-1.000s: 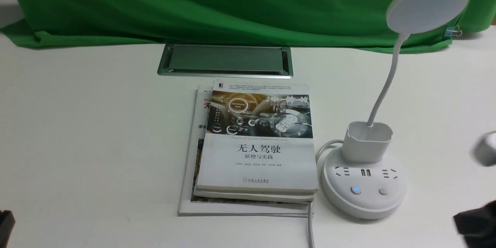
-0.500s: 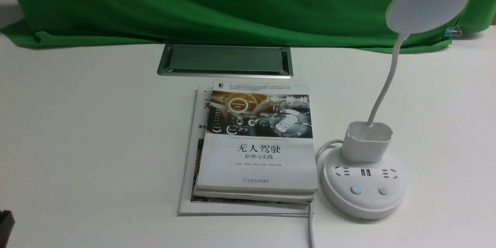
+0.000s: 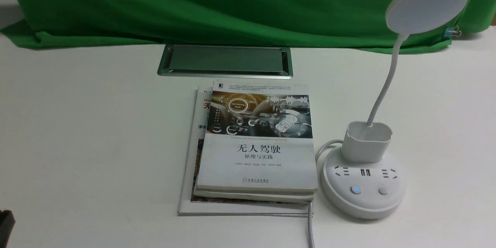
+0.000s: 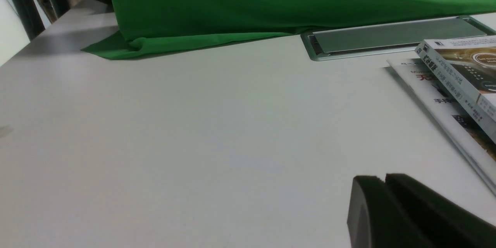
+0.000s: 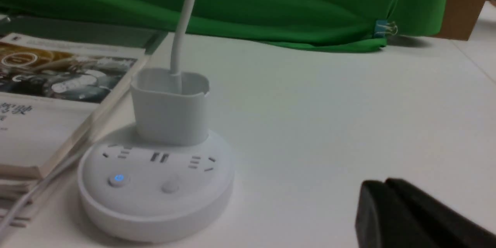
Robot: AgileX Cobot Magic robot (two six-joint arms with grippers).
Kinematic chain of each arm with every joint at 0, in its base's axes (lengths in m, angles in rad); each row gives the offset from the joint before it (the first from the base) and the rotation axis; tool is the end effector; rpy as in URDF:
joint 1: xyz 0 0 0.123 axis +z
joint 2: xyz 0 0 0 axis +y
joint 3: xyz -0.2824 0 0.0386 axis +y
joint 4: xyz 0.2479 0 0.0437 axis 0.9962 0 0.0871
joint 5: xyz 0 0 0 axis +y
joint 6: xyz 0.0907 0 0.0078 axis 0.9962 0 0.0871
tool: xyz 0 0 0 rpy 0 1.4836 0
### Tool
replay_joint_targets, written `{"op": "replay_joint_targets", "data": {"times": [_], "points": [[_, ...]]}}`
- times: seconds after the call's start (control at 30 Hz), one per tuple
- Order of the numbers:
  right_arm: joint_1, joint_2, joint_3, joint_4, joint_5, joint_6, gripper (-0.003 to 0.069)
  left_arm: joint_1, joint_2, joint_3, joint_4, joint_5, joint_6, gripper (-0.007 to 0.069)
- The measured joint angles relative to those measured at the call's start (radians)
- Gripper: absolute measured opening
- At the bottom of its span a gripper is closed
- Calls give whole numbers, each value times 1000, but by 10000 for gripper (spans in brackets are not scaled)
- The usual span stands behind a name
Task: Turn off the desk lamp on the white desktop by hand.
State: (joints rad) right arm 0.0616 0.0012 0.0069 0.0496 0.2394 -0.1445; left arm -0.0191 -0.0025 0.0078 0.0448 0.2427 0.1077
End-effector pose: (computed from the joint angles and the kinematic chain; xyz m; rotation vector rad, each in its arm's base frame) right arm 0.0556 0.0045 0.1890 -0.1452 1.7247 -0.0154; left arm 0.0555 -0.0001 0.1886 0.1394 1.7269 0.1066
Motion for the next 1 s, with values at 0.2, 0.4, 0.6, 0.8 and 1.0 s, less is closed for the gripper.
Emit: {"op": "replay_joint_targets", "data": {"times": [0.2,0.4,0.6,0.8,1.0], "points": [[0,0,0,0,7,5,36,0,0,0,0,0,0,20],[-1,0,0,0,11,18,35,0,0,0,0,0,0,20],[-1,0,0,0,11,18,38,0,0,0,0,0,-2,20],[-1,0,0,0,11,19,38,0,0,0,0,0,-1,20],[-1,0,0,0,11,19,38,0,0,0,0,0,-1,20]]}}
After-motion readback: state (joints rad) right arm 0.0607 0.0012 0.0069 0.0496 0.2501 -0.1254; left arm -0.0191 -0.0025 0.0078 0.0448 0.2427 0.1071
